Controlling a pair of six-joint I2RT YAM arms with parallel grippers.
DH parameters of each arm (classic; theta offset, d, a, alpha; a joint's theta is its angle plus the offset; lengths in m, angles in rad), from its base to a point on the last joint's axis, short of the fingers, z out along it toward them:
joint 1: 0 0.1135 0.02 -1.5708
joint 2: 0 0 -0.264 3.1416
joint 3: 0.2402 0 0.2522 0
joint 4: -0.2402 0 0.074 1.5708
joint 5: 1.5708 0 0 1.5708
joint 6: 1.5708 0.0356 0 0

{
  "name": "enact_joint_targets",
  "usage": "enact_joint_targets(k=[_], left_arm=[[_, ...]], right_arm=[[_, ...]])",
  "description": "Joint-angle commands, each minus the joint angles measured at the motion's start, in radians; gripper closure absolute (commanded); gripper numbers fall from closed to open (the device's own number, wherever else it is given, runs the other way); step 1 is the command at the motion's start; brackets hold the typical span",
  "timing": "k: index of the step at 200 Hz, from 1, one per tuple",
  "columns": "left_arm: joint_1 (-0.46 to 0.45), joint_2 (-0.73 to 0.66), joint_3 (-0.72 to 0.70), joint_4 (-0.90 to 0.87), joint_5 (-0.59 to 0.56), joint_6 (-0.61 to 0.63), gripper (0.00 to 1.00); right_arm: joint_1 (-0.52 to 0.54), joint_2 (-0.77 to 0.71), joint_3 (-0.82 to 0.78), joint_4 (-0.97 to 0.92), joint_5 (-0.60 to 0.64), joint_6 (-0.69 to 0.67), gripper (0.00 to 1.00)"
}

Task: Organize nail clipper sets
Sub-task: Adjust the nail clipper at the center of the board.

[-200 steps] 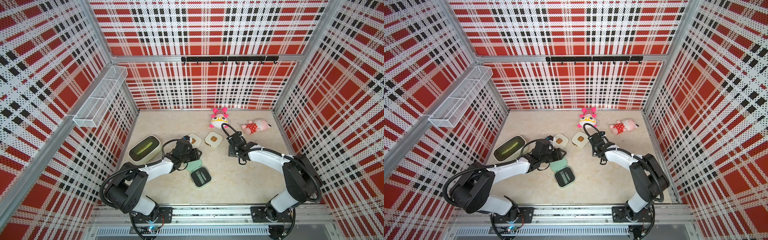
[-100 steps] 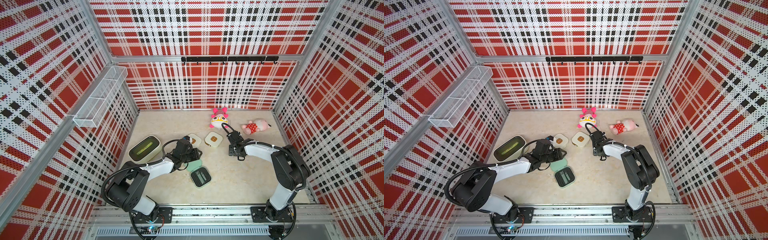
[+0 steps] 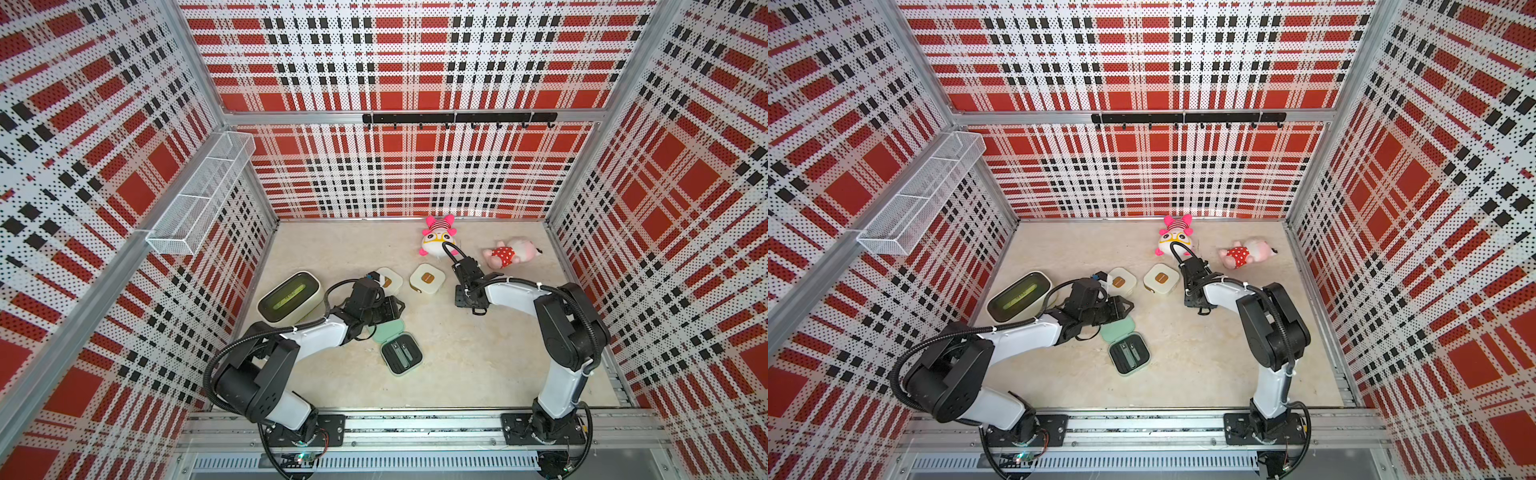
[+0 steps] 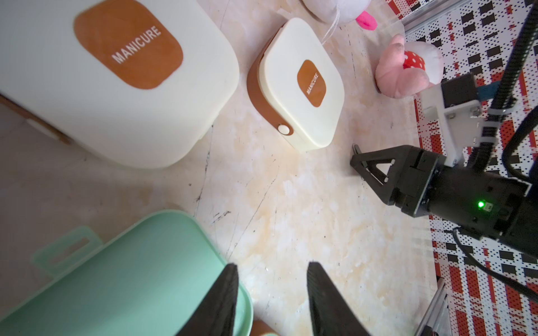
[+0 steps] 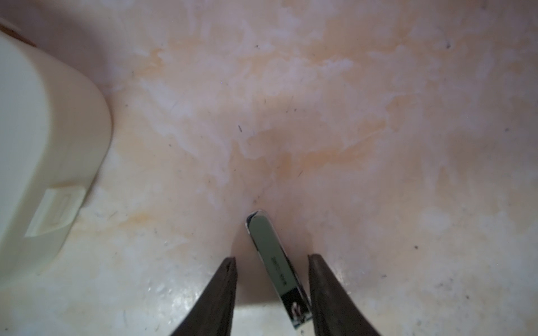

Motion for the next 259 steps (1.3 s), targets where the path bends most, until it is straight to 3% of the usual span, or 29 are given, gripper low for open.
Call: enact_joint_targets(k=[1, 34, 64, 122, 210, 241, 259], left_arm=[[0.007, 0.014, -0.015, 0.024, 0.015, 0.005, 0.56], [0.01, 0.016, -0.021, 0.038, 0.021, 0.0, 0.56], [0.01, 0.016, -0.018, 0.042, 0.026, 0.002, 0.56], [0.011, 0.008, -0.023, 0.043, 0.028, 0.004, 0.56], [0.012, 0.006, -0.031, 0.049, 0.031, 0.002, 0.56], [0.01, 0.007, -0.028, 0.05, 0.034, -0.001, 0.56], [0.009, 0.007, -0.025, 0.049, 0.034, -0.001, 0.56]], right_arm=[[-0.008, 0.03, 0.011, -0.002, -0.026, 0.007, 0.63], [-0.009, 0.014, -0.01, 0.01, -0.045, 0.035, 0.72], [-0.008, -0.001, -0.04, 0.024, -0.077, 0.056, 0.88], [0.057, -0.09, -0.14, 0.032, -0.074, 0.124, 0.9], [0.301, -0.226, -0.306, -0.009, -0.003, 0.333, 0.83], [0.324, -0.237, -0.327, -0.036, 0.025, 0.357, 0.63], [0.329, -0.249, -0.331, -0.052, 0.041, 0.365, 0.56]])
